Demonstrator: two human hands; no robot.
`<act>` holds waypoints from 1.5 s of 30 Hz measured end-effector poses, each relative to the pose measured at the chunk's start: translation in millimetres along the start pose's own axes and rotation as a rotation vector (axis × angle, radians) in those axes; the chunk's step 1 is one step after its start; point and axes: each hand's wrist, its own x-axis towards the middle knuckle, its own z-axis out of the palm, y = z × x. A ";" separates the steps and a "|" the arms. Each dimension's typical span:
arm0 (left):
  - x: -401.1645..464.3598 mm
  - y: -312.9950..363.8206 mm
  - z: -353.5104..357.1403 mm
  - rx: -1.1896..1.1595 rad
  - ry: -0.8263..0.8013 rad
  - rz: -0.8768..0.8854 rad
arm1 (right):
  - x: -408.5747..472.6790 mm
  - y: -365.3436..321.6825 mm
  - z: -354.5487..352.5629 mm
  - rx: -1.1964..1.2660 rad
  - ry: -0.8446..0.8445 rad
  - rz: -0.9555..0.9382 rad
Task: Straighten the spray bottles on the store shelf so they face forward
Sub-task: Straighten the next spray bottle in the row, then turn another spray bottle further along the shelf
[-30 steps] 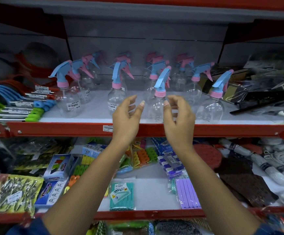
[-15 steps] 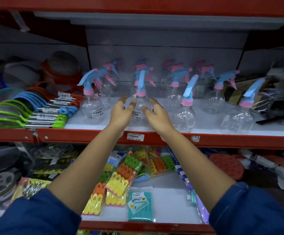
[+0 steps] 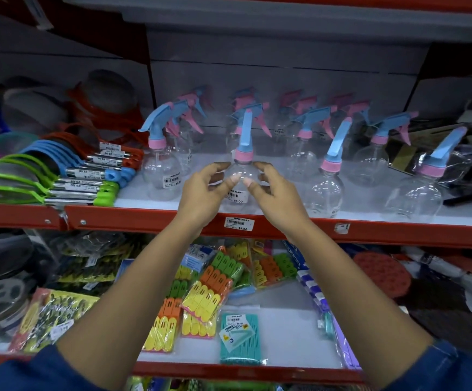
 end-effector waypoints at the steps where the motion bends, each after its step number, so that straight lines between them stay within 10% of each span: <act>1: -3.1 0.7 -1.2 -0.001 0.001 0.001 | -3.3 -0.8 -0.2 -0.001 -0.001 -0.005; 13: -26.0 12.0 -5.6 0.029 0.010 0.034 | -24.3 -3.4 5.1 0.056 0.036 0.022; 21: -31.9 3.7 -47.6 0.033 0.303 0.088 | -40.7 -26.7 31.9 0.053 0.519 -0.315; 26: -20.6 -11.7 -74.9 0.069 0.490 0.071 | -27.0 -56.8 66.7 0.132 0.312 -0.397; 32: 2.7 -19.4 -95.5 0.154 0.475 -0.038 | 29.0 -69.7 102.6 0.345 -0.052 0.092; 45: -12.5 -15.5 -97.7 0.015 0.322 -0.152 | 62.1 -69.6 119.0 0.394 -0.184 0.253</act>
